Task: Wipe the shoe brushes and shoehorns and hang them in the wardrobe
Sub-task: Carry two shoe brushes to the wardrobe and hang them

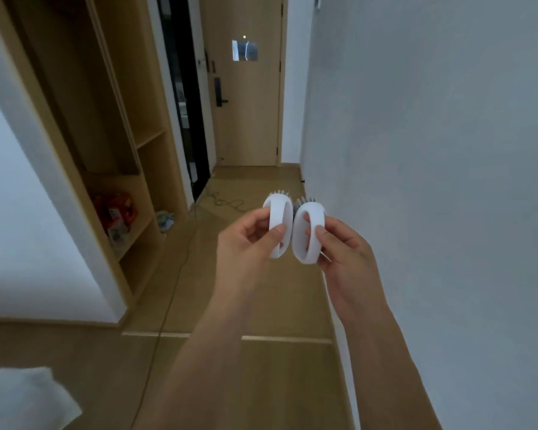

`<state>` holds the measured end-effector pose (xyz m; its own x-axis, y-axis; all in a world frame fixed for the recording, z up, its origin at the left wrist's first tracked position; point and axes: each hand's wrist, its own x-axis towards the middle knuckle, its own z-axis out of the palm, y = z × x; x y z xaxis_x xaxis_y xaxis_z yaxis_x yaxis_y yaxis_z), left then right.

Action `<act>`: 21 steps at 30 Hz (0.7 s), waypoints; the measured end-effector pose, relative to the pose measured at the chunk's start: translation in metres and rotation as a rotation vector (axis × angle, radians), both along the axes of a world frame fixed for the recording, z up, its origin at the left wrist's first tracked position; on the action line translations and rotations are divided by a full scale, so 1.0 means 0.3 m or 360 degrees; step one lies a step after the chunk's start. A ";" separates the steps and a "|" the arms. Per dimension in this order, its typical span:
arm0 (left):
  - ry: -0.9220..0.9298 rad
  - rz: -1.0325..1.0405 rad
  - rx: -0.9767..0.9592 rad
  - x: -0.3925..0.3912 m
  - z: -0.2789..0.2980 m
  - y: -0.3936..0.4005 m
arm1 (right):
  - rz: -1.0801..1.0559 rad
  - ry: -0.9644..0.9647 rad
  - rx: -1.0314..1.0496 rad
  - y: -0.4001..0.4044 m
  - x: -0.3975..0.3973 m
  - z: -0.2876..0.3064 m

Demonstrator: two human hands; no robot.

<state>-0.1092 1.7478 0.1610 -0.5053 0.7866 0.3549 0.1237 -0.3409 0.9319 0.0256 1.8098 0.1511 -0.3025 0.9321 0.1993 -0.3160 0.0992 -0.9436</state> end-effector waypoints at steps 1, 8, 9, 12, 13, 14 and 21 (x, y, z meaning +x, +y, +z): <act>0.0027 0.0033 0.0019 -0.026 0.019 0.061 | 0.0024 -0.0023 0.0024 0.073 -0.027 0.020; 0.0199 0.0313 0.0128 -0.227 0.165 0.433 | 0.0194 -0.0062 0.0210 0.537 -0.232 0.182; 0.0223 0.0337 0.0147 -0.259 0.188 0.476 | 0.0208 -0.0066 0.0250 0.592 -0.263 0.207; 0.0274 0.0356 0.0212 -0.360 0.260 0.608 | 0.0241 -0.0072 0.0344 0.757 -0.355 0.273; 0.0277 0.0355 0.0227 -0.395 0.279 0.654 | 0.0245 -0.0066 0.0362 0.810 -0.388 0.291; 0.0280 0.0354 0.0238 -0.430 0.295 0.699 | 0.0244 -0.0062 0.0379 0.860 -0.419 0.305; 0.0447 0.0336 0.0237 -0.720 0.339 1.051 | 0.0180 -0.0102 0.0554 1.233 -0.654 0.379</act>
<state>-0.3251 2.0633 0.2628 -0.5176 0.6048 0.6052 0.4496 -0.4095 0.7938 -0.1705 2.1797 0.2648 -0.4217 0.7717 0.4760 -0.2846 0.3858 -0.8776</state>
